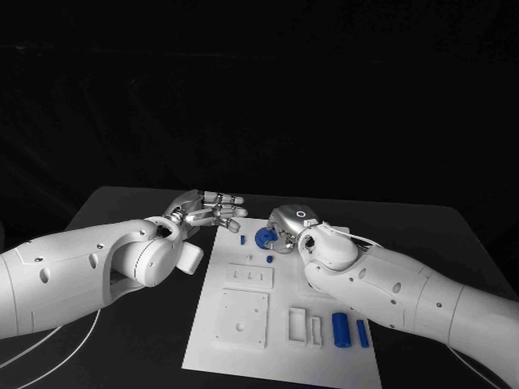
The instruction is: Assemble the parts on the task board
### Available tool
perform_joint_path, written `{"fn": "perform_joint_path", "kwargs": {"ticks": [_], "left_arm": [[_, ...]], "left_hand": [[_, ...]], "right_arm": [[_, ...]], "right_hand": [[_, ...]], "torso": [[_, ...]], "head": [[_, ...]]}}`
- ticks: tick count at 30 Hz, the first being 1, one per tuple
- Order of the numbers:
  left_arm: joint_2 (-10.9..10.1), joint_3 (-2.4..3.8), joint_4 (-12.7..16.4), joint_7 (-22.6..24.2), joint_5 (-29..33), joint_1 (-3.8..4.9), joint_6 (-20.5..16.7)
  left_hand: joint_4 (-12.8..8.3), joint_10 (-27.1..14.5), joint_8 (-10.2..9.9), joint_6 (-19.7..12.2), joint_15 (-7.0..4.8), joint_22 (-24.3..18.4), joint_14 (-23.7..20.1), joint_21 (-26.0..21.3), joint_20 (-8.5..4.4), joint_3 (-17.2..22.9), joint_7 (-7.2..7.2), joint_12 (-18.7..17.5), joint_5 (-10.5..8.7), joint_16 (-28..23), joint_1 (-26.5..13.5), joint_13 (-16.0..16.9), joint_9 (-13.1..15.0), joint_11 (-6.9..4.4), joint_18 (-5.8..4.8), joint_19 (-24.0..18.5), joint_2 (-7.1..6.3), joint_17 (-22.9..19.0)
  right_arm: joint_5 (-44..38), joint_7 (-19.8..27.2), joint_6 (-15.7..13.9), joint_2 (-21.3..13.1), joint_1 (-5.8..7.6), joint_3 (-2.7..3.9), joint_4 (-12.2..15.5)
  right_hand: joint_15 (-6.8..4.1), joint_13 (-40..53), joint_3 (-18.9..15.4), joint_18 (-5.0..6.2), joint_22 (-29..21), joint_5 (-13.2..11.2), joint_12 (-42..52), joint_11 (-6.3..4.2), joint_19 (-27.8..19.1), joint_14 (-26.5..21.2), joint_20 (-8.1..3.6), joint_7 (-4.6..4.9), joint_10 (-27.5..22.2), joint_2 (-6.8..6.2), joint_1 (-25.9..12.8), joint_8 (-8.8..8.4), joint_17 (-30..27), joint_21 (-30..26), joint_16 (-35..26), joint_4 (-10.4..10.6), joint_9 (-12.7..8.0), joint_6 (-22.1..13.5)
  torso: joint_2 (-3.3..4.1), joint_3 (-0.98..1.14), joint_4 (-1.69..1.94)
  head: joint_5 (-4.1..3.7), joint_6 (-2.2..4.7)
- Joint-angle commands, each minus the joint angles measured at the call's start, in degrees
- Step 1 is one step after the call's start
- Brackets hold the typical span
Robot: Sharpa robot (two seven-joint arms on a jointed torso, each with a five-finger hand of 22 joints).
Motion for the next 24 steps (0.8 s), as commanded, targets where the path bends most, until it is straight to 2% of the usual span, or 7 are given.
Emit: {"fn": "perform_joint_path", "kwargs": {"ticks": [1,10,17,24], "left_arm": [[0.1,0.05,0.0,0.2,-0.2,0.14,0.7],[0.2,0.05,0.0,0.1,-0.2,0.14,0.7],[0.3,0.05,0.0,0.1,-0.2,0.14,0.8],[0.4,0.05,-0.1,0.0,-0.2,0.14,0.8]], "left_hand": [[0.2,-0.4,-0.1,-0.3,0.03,-0.1,-0.3,0.1,0.11,0.2,0.00,-0.3,0.30,0.1,0.3,0.0,0.0,-0.18,1.07,-0.5,-0.35,-0.1],[0.3,-0.5,-0.1,-0.6,0.03,-0.4,-0.3,0.3,0.12,0.2,0.02,-0.3,0.30,0.1,0.3,0.0,0.0,-0.17,1.06,-0.5,-0.41,-0.1],[0.3,-0.5,-0.1,-0.6,0.03,-0.4,-0.3,0.3,0.12,0.2,0.02,-0.3,0.30,0.1,0.3,0.0,0.0,-0.17,1.06,-0.5,-0.41,-0.1],[0.3,-0.5,-0.1,-0.6,0.03,-0.4,-0.3,0.3,0.12,0.2,0.02,-0.3,0.30,0.1,0.3,0.0,0.0,-0.17,1.06,-0.5,-0.41,-0.1]], "right_arm": [[-1.3,-1.0,0.1,0.1,-0.13,-0.11,-0.3],[-1.5,-1.3,-0.3,0.6,-0.14,-0.10,-1.0],[-1.4,-1.1,-0.5,1.0,-0.13,-0.11,-1.7],[-0.7,-0.8,-0.3,1.4,-0.12,-0.11,-2.2]], "right_hand": [[-0.14,-0.1,0.0,-0.66,6.8,0.1,-0.1,-0.18,0.3,0.0,-0.33,-0.45,0.2,0.05,0.7,0.28,-0.1,0.1,0.1,0.2,0.1,0.6],[-0.12,-0.3,0.1,-0.64,6.8,-0.1,-0.5,-0.14,0.3,0.0,-0.32,-0.38,0.0,-0.11,0.7,0.24,-0.4,-0.1,-0.1,0.3,0.1,0.4],[-0.03,-0.7,0.0,-0.53,6.7,-0.9,-0.9,0.03,0.3,-0.1,-0.22,-0.10,-0.2,-0.62,0.1,0.26,-0.6,-0.4,-0.3,1.4,0.0,-0.7],[0.12,-1.1,-2.0,-0.39,6.7,-1.5,-1.3,0.27,0.3,-0.1,-0.08,0.25,-0.4,-1.11,0.0,0.25,-0.9,-0.8,-0.6,2.9,0.0,-2.1]], "torso": [[-0.01,0.02,-0.06],[0.03,0.06,-0.11],[0.01,0.03,-0.03],[0.00,0.00,-0.01]], "head": [[0.03,-0.02],[0.19,0.11],[0.11,0.10],[0.12,0.06]]}}
